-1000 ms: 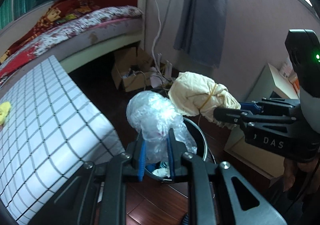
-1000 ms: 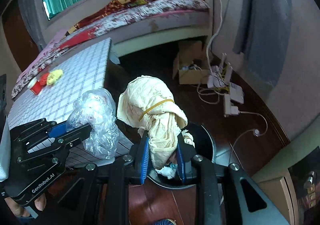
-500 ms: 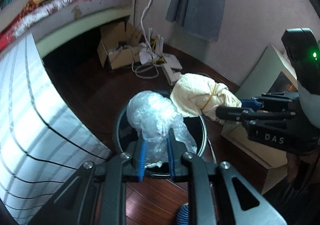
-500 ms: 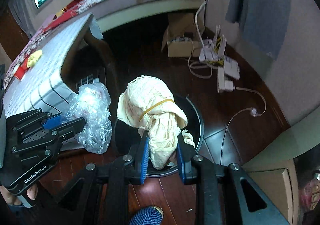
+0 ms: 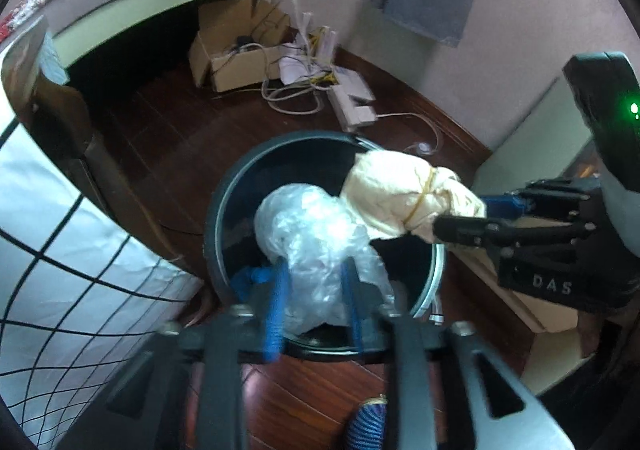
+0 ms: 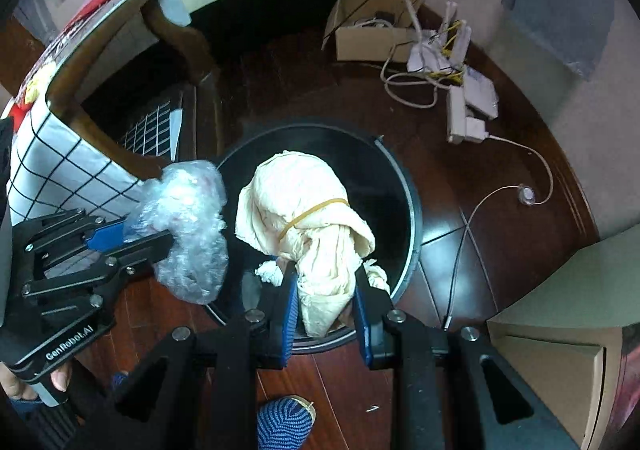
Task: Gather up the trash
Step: 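Carry the bubble wrap and cloth bundle over the black bin and open both tools, then move both tools back to the table toward the paper cup and yellow cloth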
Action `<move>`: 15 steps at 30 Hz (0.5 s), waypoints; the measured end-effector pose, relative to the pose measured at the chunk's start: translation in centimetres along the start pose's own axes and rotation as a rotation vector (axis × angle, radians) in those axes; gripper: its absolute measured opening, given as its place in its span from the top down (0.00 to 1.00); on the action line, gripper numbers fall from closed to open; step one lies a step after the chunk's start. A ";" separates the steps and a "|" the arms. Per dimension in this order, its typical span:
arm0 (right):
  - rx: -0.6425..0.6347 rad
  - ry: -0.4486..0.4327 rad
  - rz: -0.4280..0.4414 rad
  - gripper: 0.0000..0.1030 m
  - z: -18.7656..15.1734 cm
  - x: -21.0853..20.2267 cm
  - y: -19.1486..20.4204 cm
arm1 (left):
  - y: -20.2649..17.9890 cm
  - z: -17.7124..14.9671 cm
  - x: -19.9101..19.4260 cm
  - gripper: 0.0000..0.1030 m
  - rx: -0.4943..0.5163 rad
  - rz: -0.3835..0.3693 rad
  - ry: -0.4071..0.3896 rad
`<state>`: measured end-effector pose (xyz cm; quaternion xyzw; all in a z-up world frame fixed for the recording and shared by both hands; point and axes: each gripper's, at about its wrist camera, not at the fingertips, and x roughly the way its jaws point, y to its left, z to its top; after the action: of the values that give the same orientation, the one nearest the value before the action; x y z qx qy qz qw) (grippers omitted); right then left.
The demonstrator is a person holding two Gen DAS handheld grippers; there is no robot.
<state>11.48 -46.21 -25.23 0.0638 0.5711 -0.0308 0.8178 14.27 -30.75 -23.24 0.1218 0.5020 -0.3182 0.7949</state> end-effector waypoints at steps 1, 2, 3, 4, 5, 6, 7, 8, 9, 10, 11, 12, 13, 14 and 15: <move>0.003 0.006 -0.042 0.39 0.1 0.4 -0.2 | 0.2 0.0 0.1 0.25 -0.005 0.025 -0.003; 0.010 0.008 -0.069 0.25 0.1 0.6 -0.6 | 0.4 -0.2 0.0 0.16 -0.021 0.042 -0.017; 0.019 0.015 -0.095 0.11 0.2 0.9 -1.0 | 0.7 -0.2 0.0 0.14 -0.029 0.047 -0.018; 0.028 0.019 -0.121 0.10 0.2 0.9 -1.5 | 0.9 -0.3 0.1 0.13 -0.034 0.057 -0.015; 0.043 0.022 -0.143 0.10 0.2 0.9 -1.9 | 1.1 -0.5 0.2 0.12 -0.040 0.071 -0.011; 0.053 0.022 -0.152 0.08 0.2 0.9 -2.1 | 1.2 -0.7 0.3 0.11 -0.045 0.079 -0.010; 0.065 0.024 -0.161 0.02 0.2 0.8 -2.5 | 1.3 -0.7 0.3 0.09 -0.047 0.086 -0.012; 0.069 0.022 -0.168 0.01 0.1 0.7 -2.6 | 1.4 -0.8 0.4 0.05 -0.049 0.091 -0.015; 0.070 0.019 -0.173 0.01 0.1 0.6 -2.6 | 1.5 -0.7 0.5 0.04 -0.049 0.096 -0.016; 0.067 0.016 -0.176 0.01 0.1 0.5 -2.6 | 1.5 -0.7 0.5 0.03 -0.048 0.104 -0.020; 0.063 0.013 -0.179 0.01 0.0 0.4 -2.5 | 1.5 -0.7 0.4 0.03 -0.048 0.107 -0.021; 0.060 0.011 -0.176 0.01 0.1 0.4 -2.5 | 1.6 -0.6 0.4 0.03 -0.049 0.106 -0.022; 0.058 0.008 -0.174 0.01 0.0 0.3 -2.4 | 1.5 -0.6 0.3 0.03 -0.048 0.106 -0.024; 0.053 0.007 -0.176 0.01 0.0 0.3 -2.3 | 1.5 -0.5 0.3 0.03 -0.047 0.108 -0.026; 0.050 0.005 -0.178 0.01 0.1 0.3 -2.3 | 1.6 -0.6 0.2 0.03 -0.047 0.108 -0.028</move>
<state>11.38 -48.48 -25.68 0.0333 0.5758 -0.1175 0.8084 14.88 -29.33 -23.89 0.1255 0.4910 -0.2647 0.8204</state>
